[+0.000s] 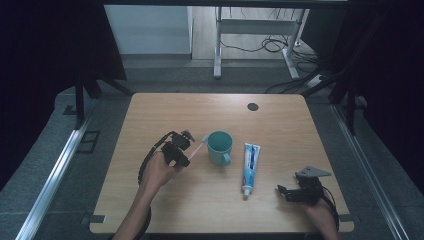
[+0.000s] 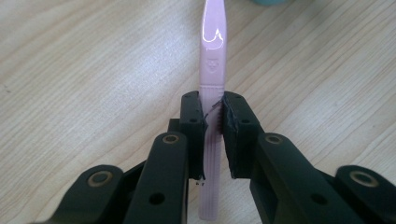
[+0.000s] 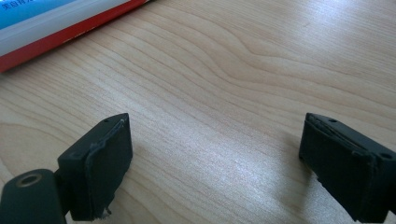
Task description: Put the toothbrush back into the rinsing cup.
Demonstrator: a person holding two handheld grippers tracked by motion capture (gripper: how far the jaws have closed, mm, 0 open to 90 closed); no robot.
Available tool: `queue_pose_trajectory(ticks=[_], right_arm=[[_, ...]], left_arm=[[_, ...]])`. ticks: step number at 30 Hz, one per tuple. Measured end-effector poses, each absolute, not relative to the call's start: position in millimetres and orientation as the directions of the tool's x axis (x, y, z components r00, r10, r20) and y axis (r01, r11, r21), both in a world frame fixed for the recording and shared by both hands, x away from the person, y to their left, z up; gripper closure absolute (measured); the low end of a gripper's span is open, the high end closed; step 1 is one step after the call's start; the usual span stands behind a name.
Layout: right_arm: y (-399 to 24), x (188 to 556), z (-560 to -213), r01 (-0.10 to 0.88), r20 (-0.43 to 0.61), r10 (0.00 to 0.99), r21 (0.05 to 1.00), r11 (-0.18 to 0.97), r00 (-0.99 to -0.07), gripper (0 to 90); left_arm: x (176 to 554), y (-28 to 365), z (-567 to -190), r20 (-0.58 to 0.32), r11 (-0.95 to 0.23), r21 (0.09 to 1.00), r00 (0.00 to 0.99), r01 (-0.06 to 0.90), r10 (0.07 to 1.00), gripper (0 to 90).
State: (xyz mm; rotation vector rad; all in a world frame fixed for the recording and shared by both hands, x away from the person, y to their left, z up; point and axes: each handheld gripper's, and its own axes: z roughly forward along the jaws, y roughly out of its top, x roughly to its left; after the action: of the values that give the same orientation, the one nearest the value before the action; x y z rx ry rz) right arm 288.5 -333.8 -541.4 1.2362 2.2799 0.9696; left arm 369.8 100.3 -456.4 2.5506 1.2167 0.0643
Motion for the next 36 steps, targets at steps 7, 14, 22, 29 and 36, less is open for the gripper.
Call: queue_pose_trajectory(ticks=[7,14,22,29,36], right_arm=[[-333.8,288.5,-541.5,0.582,0.002,0.837,0.720,0.378,-0.546,9.4],[-333.8,288.5,-541.4,0.582,0.002,0.838,0.719,0.378,-0.546,9.4],[-333.8,288.5,-541.4,0.582,0.002,0.838,0.720,0.378,-0.546,9.4],[-333.8,288.5,-541.4,0.582,0.002,0.838,0.720,0.378,-0.546,9.4],[-333.8,288.4,-541.4,0.583,0.002,0.838,0.719,0.378,-0.546,9.4]], left_arm=[[368.1,107.5,-446.1,-0.089,-0.562,0.360,0.627,0.745,0.774,79.3],[366.9,110.5,-434.0,-0.104,-0.535,0.441,0.633,0.721,0.767,79.3],[365.2,108.0,-426.3,-0.104,-0.514,0.517,0.647,0.684,0.756,79.3],[365.2,104.0,-419.7,-0.093,-0.515,0.557,0.665,0.652,0.741,79.3],[365.2,97.7,-413.6,-0.088,-0.511,0.593,0.681,0.623,0.727,79.2]])
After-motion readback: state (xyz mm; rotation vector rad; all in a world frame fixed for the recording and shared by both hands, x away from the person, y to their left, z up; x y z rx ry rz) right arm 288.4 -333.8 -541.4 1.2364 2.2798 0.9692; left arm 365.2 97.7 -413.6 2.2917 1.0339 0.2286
